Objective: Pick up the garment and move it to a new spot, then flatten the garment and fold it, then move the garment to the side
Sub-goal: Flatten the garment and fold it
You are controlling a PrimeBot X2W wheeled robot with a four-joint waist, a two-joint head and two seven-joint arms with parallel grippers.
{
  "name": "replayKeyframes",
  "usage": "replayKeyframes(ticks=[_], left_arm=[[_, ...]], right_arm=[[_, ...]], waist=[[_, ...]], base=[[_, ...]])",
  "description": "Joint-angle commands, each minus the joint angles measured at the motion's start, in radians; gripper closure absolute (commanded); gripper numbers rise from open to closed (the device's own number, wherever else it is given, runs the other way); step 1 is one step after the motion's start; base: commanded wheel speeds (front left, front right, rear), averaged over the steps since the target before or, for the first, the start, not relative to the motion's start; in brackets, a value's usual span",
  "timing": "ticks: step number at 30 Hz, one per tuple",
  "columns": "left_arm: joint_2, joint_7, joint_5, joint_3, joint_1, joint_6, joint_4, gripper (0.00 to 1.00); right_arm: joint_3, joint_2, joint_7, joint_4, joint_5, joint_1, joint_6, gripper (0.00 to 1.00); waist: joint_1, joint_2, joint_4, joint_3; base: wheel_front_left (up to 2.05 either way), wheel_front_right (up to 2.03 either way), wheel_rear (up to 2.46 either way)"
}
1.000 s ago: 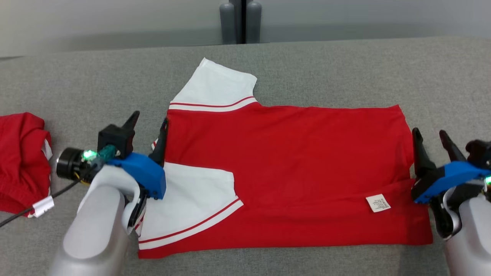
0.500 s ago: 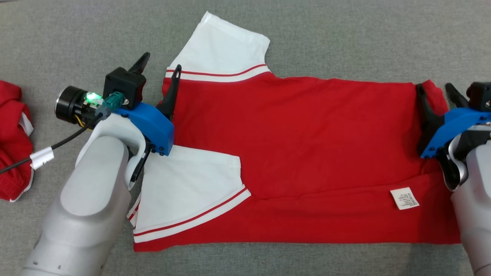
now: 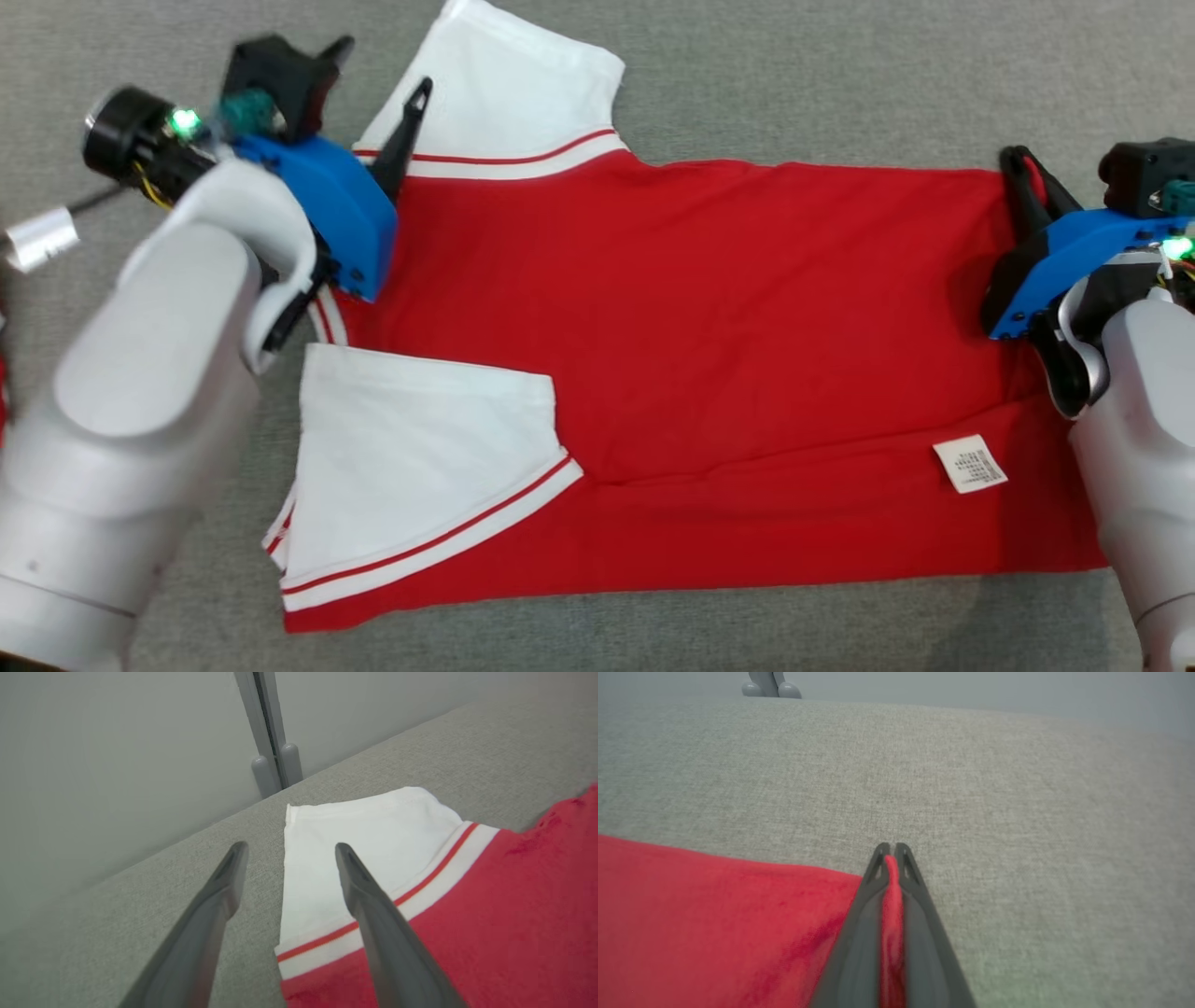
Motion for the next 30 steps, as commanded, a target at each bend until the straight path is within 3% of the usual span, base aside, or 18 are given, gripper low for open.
replayKeyframes(ticks=[1,8,12,23,24,25,26,27,30], left_arm=[[0.018,0.028,-0.036,-0.021,-0.036,-0.001,-0.009,0.0],[0.15,0.199,-0.248,-0.178,-0.173,-0.001,-0.045,0.0],[0.201,0.233,-0.319,-0.22,-0.229,-0.001,-0.017,0.0],[0.245,0.243,-0.405,-0.268,-0.309,-0.001,0.094,0.0],[0.243,0.248,-0.411,-0.276,-0.311,-0.001,0.102,0.33],[0.243,0.248,-0.411,-0.276,-0.311,-0.001,0.102,0.33],[0.24,0.247,-0.414,-0.284,-0.311,-0.001,0.107,0.86],[0.237,0.242,-0.42,-0.291,-0.31,-0.001,0.11,1.0],[0.231,0.223,-0.431,-0.318,-0.303,-0.001,0.11,1.0]], right_arm=[[0.013,0.007,0.002,0.019,0.013,0.01,-0.001,1.0],[0.088,0.047,-0.042,-0.018,0.079,-0.036,-0.001,1.0],[0.132,0.069,-0.059,-0.044,0.113,-0.062,-0.001,1.0],[0.232,0.094,-0.097,-0.1,0.197,-0.104,0.0,1.0],[0.237,0.093,-0.1,-0.102,0.202,-0.104,0.0,1.0],[0.237,0.093,-0.1,-0.102,0.202,-0.104,0.0,1.0],[0.241,0.09,-0.103,-0.103,0.206,-0.103,0.0,1.0],[0.243,0.087,-0.106,-0.103,0.21,-0.103,0.0,1.0],[0.247,0.079,-0.115,-0.097,0.219,-0.097,0.0,1.0]], waist=[[0.0001,-0.0001,-0.012,0.005],[0.0001,-0.0001,-0.084,0.046],[0.0001,-0.0001,-0.129,0.073],[0.0001,-0.0001,-0.219,0.123],[0.0001,-0.0001,-0.221,0.124],[0.0001,-0.0001,-0.221,0.124],[0.0001,-0.0001,-0.223,0.123],[0.0001,-0.0001,-0.222,0.121],[0.0001,-0.0001,-0.217,0.11]], base=[[0.0,0.0,0.0],[0.0,0.0,0.0],[0.0,0.0,0.0],[0.0,0.0,0.0],[0.0,0.0,0.0],[0.0,0.0,0.0],[0.0,0.0,0.0],[0.0,0.0,0.0],[0.0,0.0,0.0]])
